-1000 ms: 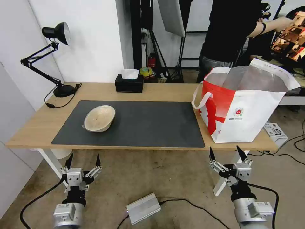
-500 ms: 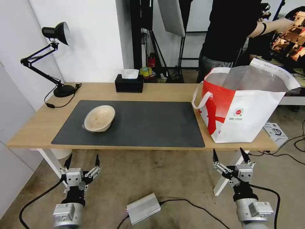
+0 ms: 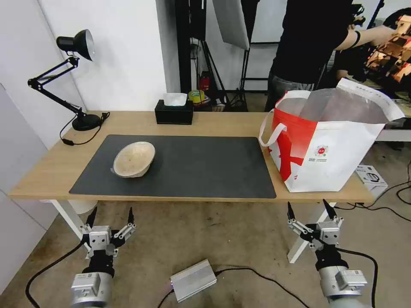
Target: Pick up the trash from the table and place it into the takeout bag.
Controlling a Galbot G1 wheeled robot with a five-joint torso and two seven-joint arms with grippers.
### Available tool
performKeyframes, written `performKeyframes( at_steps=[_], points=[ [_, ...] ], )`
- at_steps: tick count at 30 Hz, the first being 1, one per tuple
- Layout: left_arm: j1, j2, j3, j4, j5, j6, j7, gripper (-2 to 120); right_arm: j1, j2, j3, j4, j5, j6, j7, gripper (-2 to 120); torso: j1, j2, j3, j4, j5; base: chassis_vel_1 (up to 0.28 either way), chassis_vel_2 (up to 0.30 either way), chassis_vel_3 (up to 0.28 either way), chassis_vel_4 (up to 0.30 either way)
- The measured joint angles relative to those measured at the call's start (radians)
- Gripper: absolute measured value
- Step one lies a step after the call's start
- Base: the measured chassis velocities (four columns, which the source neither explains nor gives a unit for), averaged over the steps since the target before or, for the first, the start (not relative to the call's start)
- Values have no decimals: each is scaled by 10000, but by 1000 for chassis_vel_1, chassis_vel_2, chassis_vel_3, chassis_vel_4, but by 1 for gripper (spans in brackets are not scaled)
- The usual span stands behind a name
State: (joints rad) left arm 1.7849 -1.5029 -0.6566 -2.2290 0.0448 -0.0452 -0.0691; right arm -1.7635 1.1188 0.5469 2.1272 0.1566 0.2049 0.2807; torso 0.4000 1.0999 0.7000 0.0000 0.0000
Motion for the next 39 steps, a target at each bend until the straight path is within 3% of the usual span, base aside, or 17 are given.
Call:
performKeyframes(
  at_steps=[26, 39],
  points=[
    [-66, 104, -99, -129, -83, 6, -15, 100, 40, -29, 33, -154, 37, 42, 20, 100, 0, 0, 0, 0, -1, 0, 0, 0, 0],
    [-229, 944, -501, -1083, -283, 193, -15, 100, 131, -14, 1, -78, 31, 40, 13, 100, 0, 0, 0, 0, -1, 0, 0, 0, 0]
  ],
)
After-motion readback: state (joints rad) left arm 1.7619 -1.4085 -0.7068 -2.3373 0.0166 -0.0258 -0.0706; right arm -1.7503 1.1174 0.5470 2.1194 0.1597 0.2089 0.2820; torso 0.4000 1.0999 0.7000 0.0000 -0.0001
